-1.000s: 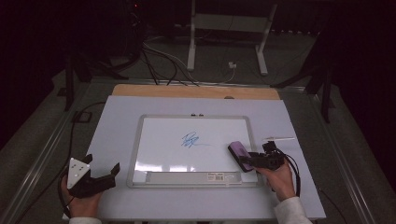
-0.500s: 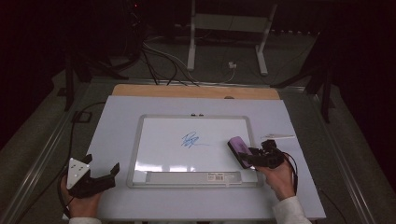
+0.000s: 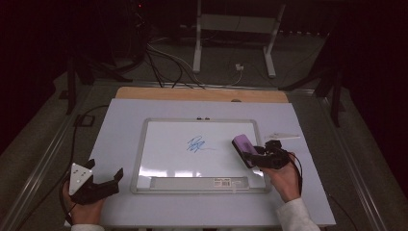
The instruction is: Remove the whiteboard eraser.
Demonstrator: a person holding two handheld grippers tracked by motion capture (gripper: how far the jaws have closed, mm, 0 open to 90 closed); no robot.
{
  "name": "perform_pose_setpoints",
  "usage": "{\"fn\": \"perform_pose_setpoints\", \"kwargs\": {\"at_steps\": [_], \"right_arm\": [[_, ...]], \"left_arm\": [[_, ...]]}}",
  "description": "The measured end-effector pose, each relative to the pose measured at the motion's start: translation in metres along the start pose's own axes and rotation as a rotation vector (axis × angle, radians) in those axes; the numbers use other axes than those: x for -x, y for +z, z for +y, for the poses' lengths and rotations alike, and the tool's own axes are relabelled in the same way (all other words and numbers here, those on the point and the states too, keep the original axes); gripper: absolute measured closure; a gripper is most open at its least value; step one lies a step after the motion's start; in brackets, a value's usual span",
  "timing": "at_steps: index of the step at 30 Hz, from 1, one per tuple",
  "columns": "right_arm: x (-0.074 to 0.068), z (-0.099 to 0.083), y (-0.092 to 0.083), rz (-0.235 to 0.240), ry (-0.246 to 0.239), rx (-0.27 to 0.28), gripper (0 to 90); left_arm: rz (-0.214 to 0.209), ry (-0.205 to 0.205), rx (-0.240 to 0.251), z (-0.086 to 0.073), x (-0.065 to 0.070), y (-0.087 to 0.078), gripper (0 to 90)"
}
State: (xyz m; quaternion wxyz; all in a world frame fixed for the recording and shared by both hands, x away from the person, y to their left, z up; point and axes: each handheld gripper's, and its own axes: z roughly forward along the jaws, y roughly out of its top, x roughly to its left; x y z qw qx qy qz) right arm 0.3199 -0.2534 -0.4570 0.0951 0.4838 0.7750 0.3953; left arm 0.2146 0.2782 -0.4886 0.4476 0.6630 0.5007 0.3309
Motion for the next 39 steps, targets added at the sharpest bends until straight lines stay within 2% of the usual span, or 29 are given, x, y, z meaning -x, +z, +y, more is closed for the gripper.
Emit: {"fn": "perform_pose_setpoints", "kwargs": {"at_steps": [18, 33, 39], "right_arm": [[-0.015, 0.024, 0.017, -0.047, -0.068, 0.02, 40.7], [-0.024, 0.041, 0.028, -0.058, -0.104, 0.022, 40.8], [-0.03, 0.045, 0.037, -0.063, -0.135, 0.015, 40.8]], "left_arm": [[-0.003, 0.003, -0.001, 0.0, 0.0, 0.001, 0.6], [-0.001, -0.003, -0.002, -0.001, -0.001, 0.001, 0.6], [0.001, 0.001, -0.002, 0.0, -0.001, 0.001, 0.6]]}}
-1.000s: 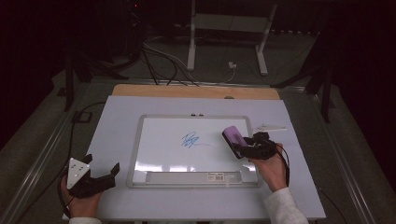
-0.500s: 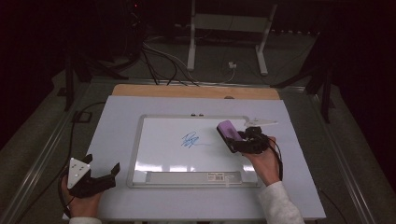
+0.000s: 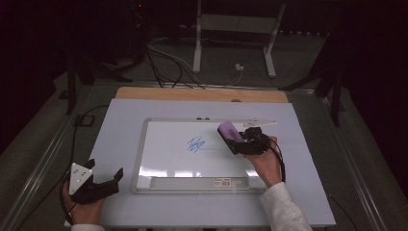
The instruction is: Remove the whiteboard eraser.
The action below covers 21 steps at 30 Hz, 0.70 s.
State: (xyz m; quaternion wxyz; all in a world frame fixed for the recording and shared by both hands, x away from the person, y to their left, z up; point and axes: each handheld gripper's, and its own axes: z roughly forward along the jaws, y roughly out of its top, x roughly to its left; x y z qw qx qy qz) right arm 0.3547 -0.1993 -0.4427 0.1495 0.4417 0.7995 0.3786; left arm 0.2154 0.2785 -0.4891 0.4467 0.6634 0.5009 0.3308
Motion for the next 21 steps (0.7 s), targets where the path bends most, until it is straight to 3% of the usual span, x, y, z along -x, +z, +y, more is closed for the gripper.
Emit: {"fn": "perform_pose_setpoints", "kwargs": {"at_steps": [21], "right_arm": [[-0.013, 0.009, 0.03, -0.026, -0.049, -0.033, 40.8]], "left_arm": [[0.004, -0.003, 0.0, -0.001, -0.001, 0.0, 0.6]]}}
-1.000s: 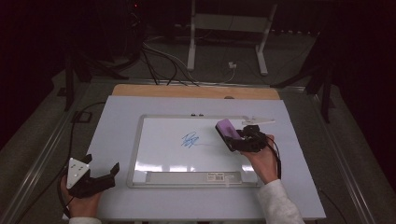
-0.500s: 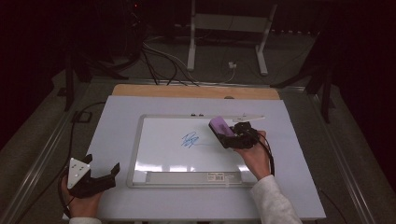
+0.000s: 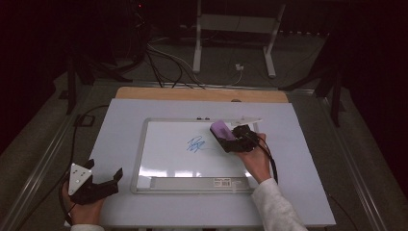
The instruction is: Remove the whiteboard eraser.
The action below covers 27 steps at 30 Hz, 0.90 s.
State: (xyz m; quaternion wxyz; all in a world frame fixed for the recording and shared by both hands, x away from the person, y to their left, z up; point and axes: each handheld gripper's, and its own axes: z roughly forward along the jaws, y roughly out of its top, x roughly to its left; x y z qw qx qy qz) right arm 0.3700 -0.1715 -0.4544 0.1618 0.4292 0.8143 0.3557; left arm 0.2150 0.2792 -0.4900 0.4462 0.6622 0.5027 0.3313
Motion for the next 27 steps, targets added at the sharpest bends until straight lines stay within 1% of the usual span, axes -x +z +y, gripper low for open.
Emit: {"fn": "perform_pose_setpoints", "kwargs": {"at_steps": [7, 11, 27], "right_arm": [[-0.002, 0.0, 0.011, -0.007, 0.0, -0.011, 40.8], [-0.004, 0.0, 0.016, -0.017, -0.011, -0.02, 40.8], [-0.007, 0.001, 0.031, -0.033, -0.022, -0.037, 40.8]], "left_arm": [[0.0, 0.0, -0.002, 0.0, 0.0, 0.001, 0.6], [-0.001, 0.002, -0.001, 0.0, 0.0, 0.001, 0.6], [-0.002, 0.002, -0.005, -0.001, -0.001, 0.002, 0.6]]}}
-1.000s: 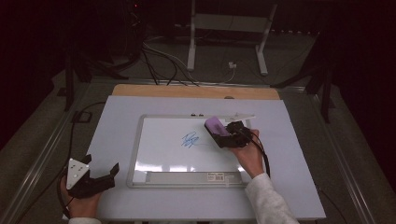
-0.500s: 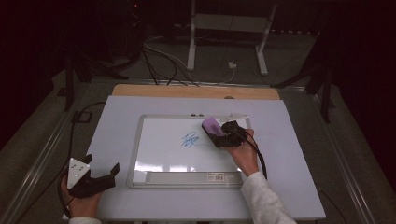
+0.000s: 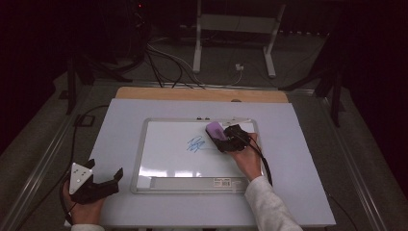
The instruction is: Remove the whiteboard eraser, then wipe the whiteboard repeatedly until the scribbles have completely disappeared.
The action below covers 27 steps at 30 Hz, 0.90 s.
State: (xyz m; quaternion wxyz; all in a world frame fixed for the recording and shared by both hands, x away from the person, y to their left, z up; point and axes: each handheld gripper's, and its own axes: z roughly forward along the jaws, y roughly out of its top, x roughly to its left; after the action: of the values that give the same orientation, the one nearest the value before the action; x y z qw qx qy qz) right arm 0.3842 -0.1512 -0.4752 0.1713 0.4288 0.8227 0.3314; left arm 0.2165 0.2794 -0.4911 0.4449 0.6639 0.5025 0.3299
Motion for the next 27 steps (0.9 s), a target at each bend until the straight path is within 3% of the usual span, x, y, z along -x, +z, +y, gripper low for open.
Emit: {"fn": "perform_pose_setpoints", "kwargs": {"at_steps": [27], "right_arm": [[-0.008, -0.006, 0.021, -0.027, -0.048, -0.101, 40.1]], "left_arm": [[-0.002, -0.002, 0.003, 0.0, 0.0, 0.0, 0.6]]}}
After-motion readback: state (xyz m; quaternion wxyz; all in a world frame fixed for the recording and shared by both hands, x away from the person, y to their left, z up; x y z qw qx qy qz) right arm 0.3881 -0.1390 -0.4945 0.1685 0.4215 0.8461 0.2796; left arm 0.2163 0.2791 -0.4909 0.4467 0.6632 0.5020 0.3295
